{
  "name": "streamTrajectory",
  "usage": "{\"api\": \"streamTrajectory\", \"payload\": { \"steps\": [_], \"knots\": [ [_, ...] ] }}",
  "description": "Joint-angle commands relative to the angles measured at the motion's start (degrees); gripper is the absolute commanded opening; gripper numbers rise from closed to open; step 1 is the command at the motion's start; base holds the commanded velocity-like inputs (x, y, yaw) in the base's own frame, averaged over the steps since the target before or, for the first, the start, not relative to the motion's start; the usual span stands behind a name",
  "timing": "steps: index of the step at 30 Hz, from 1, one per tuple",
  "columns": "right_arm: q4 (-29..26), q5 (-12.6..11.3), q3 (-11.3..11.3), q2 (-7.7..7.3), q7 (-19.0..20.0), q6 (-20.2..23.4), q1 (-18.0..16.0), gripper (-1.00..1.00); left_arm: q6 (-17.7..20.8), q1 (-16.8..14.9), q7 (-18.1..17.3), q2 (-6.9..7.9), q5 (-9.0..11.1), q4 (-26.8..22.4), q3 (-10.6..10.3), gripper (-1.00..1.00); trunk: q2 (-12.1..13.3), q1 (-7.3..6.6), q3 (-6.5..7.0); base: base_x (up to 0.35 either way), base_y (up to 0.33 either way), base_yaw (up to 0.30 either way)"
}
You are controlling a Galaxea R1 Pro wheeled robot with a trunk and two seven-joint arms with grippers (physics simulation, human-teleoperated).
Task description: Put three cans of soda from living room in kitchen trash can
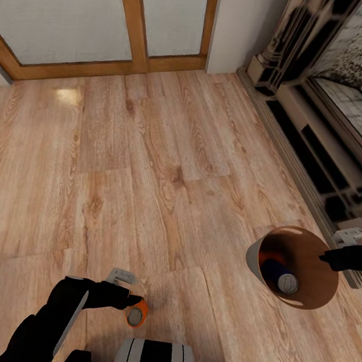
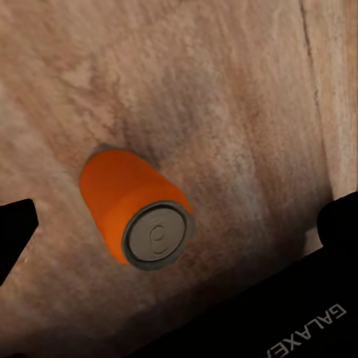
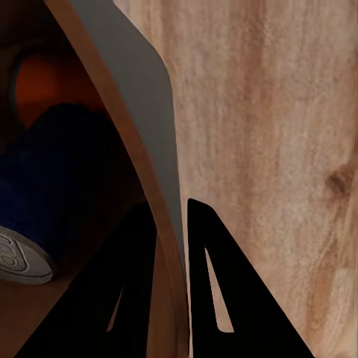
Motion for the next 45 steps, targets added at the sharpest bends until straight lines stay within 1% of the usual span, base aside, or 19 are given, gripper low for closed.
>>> {"api": "streamTrajectory", "payload": {
  "steps": [1, 3, 8, 15, 28, 29, 30, 35, 39, 45],
  "knots": [
    [-0.12, -0.46, 0.02, 0.00, 0.23, 0.48, 0.00, -1.00, 0.01, -0.01, -0.04, 0.37, 0.06, -0.13, 0.01, 1.00, 0.00, 0.00, 0.00, 0.000, 0.000, 0.000],
    [-0.54, -0.46, 0.02, 0.00, 0.23, 0.48, 0.04, -1.00, 0.01, 0.00, -0.09, 1.29, 0.06, -0.34, 0.01, 1.00, 0.00, 0.00, 0.00, 0.000, 0.000, 0.000],
    [-0.81, -0.40, 0.02, 0.00, 0.21, 0.48, 0.06, -1.00, 0.45, -0.03, -0.16, 1.98, 0.02, -0.69, 0.02, 1.00, 0.00, 0.00, 0.00, 0.000, 0.000, 0.000],
    [-0.85, -0.38, 0.02, 0.00, 0.19, 0.52, 0.07, -1.00, 0.75, -0.02, -0.18, 2.10, 0.00, -0.78, 0.02, 1.00, 0.00, 0.00, 0.00, 0.000, 0.000, 0.035],
    [-0.86, -0.37, 0.11, 0.00, 0.05, 0.57, 0.07, -1.00, 0.79, -0.02, -0.18, 2.07, 0.00, -0.85, -0.02, 1.00, 0.00, 0.00, 0.00, 0.000, 0.000, 0.223],
    [-0.86, -0.37, 0.16, 0.00, 0.05, 0.57, 0.07, -1.00, 0.79, -0.01, -0.18, 2.09, 0.00, -0.85, -0.01, 1.00, 0.00, 0.00, 0.00, 0.000, 0.000, 0.217],
    [-0.86, -0.37, 0.71, 0.00, 0.05, 0.59, 0.07, -1.00, 0.79, -0.01, -0.18, 2.10, 0.00, -0.86, -0.02, 1.00, 0.00, 0.00, 0.00, 0.000, 0.000, 0.120],
    [-0.86, -0.31, 1.87, 0.00, 0.05, 0.65, 0.07, -1.00, 0.79, 0.03, -0.18, 2.04, 0.00, -1.16, -0.06, 1.00, 0.00, 0.00, 0.00, 0.000, 0.000, 0.048],
    [-0.86, -0.29, 2.00, 0.00, 0.05, 0.66, 0.08, -1.00, 0.84, 0.04, -0.17, 2.05, 0.00, -1.35, -0.08, 1.00, 0.00, 0.00, 0.00, -0.040, -0.017, 0.008],
    [-0.86, -0.36, 2.04, 0.00, 0.05, 0.66, 0.12, -1.00, 0.96, 0.04, 0.14, 1.97, -0.03, -1.51, -0.15, 1.00, 0.00, 0.00, 0.00, -0.221, -0.151, 0.001]
  ]
}}
